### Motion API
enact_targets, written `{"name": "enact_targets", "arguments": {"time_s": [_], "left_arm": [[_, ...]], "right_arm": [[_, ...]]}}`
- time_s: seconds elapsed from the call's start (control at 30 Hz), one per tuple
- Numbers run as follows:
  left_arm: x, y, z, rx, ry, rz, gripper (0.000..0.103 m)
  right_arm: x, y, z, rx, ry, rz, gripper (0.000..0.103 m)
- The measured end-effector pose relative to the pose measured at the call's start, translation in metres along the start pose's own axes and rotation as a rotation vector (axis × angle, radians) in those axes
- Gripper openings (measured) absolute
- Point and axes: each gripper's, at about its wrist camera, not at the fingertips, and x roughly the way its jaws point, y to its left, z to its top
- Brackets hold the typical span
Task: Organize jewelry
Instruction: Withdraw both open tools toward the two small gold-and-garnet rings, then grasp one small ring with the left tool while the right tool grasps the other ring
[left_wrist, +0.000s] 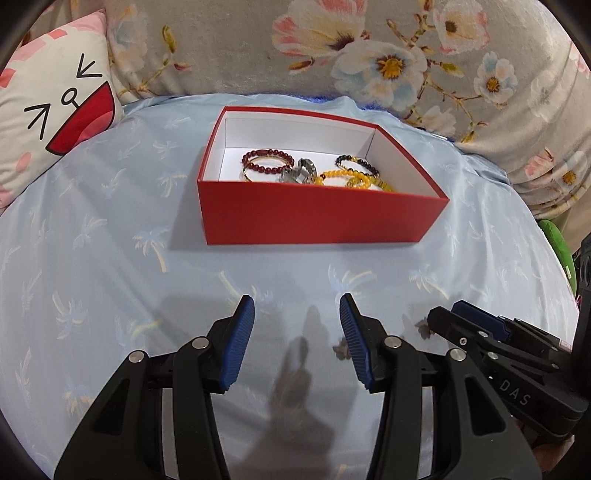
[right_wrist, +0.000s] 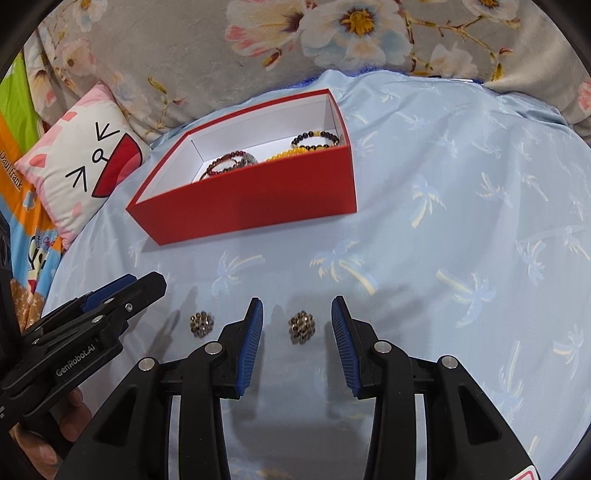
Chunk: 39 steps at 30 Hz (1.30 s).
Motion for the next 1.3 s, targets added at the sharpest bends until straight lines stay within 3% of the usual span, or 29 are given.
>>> {"name": "enact_targets", "arguments": {"time_s": [0.27, 0.7, 0.87, 1.3], "left_arm": [[-0.001, -0.003, -0.011, 0.014, 0.015, 0.004, 0.046], [0.002, -0.002, -0.017, 0.017, 0.035, -0.010, 0.046], [-0.001, -0.008, -0.019, 0.028, 0.029, -0.023, 0.051], [0.015, -0.020, -0.023, 0.076, 0.039, -0.021, 0.049]], "right_arm": [[0.005, 0.003, -0.007, -0.018, 0.004, -0.020, 0.035], [0.015, 0.002, -0.007, -0.030, 0.011, -0.044, 0.014], [0.014, 0.001, -0.009, -0.025, 0.003, -0.042, 0.013], [0.012, -0.002, -0.010, -0.012, 0.004, -0.031, 0.013]]}}
